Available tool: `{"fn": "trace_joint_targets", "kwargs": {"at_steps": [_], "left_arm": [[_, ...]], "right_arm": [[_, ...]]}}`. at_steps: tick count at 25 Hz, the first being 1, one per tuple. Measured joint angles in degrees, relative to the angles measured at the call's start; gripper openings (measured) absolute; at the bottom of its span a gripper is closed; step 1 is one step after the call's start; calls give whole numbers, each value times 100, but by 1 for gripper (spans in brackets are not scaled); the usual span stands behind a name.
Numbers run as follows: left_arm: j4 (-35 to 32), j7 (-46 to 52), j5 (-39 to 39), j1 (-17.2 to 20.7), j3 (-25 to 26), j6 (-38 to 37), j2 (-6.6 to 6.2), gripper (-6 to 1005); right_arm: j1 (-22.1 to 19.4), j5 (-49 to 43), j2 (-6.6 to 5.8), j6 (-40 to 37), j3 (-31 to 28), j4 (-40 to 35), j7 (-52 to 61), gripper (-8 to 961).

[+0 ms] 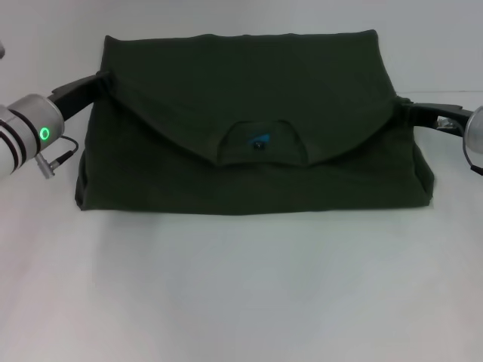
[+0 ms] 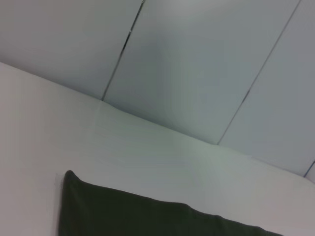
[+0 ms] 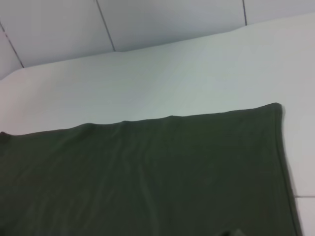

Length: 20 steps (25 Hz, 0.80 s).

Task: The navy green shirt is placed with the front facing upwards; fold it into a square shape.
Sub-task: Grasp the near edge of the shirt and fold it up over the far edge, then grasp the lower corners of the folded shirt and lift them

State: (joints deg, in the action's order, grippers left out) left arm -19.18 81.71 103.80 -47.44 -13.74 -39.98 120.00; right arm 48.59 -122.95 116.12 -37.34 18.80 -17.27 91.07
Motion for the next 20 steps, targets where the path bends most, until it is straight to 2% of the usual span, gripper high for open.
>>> {"fn": "trace_joint_targets", "kwargs": {"at_steps": [4,11,15,18,20], "left_arm": [[1,-2,3,3,-24,-18,20,51],[-67,136,0,80,-58,-100,3,155],[-292,430,3,203,-66,-427,-32,214],[-590,689,14,378,-123,-733,-19,419],[-798,853,8,561,-230,-1047,-11,513]], "right_arm": [[-16,1,49,58,82,-3,-31,211],[-54,1,63,43,109,-91,-16,225],[-99,5,60,-72,78,-294,31,385],[-146,51,37,-352,72,-445,74,507],[-203,128,0,-653,89,-524,161,591]]}}
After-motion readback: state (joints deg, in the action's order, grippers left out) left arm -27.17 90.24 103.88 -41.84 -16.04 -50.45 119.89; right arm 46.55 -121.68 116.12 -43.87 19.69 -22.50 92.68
